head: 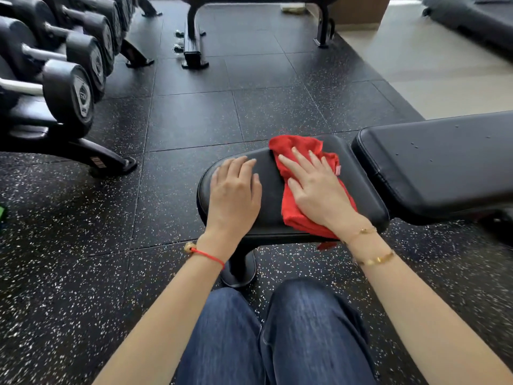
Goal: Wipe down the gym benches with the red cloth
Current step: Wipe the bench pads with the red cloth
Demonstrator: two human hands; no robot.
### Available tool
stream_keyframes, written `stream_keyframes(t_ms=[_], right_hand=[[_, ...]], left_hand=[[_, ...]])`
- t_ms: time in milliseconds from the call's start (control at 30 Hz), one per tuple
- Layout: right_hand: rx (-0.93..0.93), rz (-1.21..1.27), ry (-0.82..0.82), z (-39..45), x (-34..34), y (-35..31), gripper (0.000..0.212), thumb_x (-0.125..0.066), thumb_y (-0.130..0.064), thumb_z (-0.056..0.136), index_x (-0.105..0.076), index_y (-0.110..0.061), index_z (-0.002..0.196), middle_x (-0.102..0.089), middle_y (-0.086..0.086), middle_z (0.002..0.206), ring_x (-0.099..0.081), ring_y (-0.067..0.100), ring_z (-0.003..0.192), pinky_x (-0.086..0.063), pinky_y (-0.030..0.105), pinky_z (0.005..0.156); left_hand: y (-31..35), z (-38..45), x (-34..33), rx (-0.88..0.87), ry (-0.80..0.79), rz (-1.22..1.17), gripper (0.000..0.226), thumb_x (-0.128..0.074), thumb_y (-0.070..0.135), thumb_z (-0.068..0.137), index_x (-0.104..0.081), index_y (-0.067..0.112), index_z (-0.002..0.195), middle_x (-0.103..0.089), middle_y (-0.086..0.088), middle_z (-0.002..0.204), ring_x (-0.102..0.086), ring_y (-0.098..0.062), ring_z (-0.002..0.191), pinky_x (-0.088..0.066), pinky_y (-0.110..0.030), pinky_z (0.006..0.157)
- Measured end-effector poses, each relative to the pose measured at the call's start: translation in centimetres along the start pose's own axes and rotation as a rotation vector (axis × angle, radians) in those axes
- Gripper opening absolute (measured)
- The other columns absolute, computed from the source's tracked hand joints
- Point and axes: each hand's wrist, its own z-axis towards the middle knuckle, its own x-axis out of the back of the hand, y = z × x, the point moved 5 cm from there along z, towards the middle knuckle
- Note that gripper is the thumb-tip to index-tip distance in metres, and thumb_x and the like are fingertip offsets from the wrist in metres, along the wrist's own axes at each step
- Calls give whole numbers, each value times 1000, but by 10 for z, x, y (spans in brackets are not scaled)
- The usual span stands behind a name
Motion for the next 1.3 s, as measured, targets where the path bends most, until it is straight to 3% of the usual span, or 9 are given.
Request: stream_keyframes(t_ms=[133,333,433,600,700,867,1000,1133,1300], right_hand=[[-38,56,21,-41,8,36,52,-40,-25,99,-30,-36,148,-21,-7,160,-17,24,148,-7,41,121],[-276,56,-11,38,16,86,50,-33,-24,102,-25,-29,151,-11,3,162,-12,32,148,-4,45,121],[-180,27,2,46,10,61,51,-36,-23,100,-27,-29,150,-14,2,162,-15,31,147,-6,45,121],[37,82,32,-24,9,31,51,-43,-19,98,-35,-29,148,-24,0,159,-19,26,147,-10,43,121],[-19,99,52,-39,12,50,50,-42,-20,99,-35,-30,147,-25,-2,159,-19,23,147,-10,43,121],[-268,38,36,18,15,69,50,-34,-25,101,-27,-29,150,-15,3,162,-12,31,148,-4,46,121],[-159,38,-14,32,5,37,52,-34,-24,100,-25,-31,151,-13,2,162,-10,30,148,-3,45,121],[31,74,-12,-11,5,20,52,-41,-21,99,-31,-31,149,-20,0,160,-14,25,148,-7,43,122],[-11,115,5,-19,14,60,50,-39,-19,99,-33,-31,148,-21,-2,160,-14,22,149,-8,44,122]], left_hand=[[2,-1,-14,30,-19,54,40,-40,27,101,-55,14,135,-52,-2,143,-42,-23,136,-27,-41,116],[-2,-3,-15,42,10,37,39,-46,28,96,-58,17,132,-54,0,140,-43,-22,133,-26,-40,116],[-3,-4,-14,48,21,29,39,-47,28,95,-58,18,130,-55,1,139,-44,-20,133,-27,-38,115],[-4,-5,-14,33,18,30,40,-49,27,93,-58,18,131,-55,1,139,-44,-21,133,-27,-38,116],[-4,-6,-15,27,12,31,41,-49,27,93,-57,17,132,-54,0,141,-44,-22,134,-27,-40,116],[-1,-8,-14,21,0,33,43,-47,27,94,-56,15,134,-53,-3,142,-42,-24,135,-26,-42,118],[-3,-7,-14,23,19,22,42,-48,27,92,-58,15,131,-55,-4,139,-44,-25,133,-27,-42,117],[-2,-7,-14,16,28,5,41,-50,27,90,-59,16,128,-57,-3,137,-46,-24,131,-29,-41,115],[-3,-5,-13,37,37,-5,39,-52,26,90,-60,18,127,-57,0,136,-47,-21,131,-30,-39,114]])
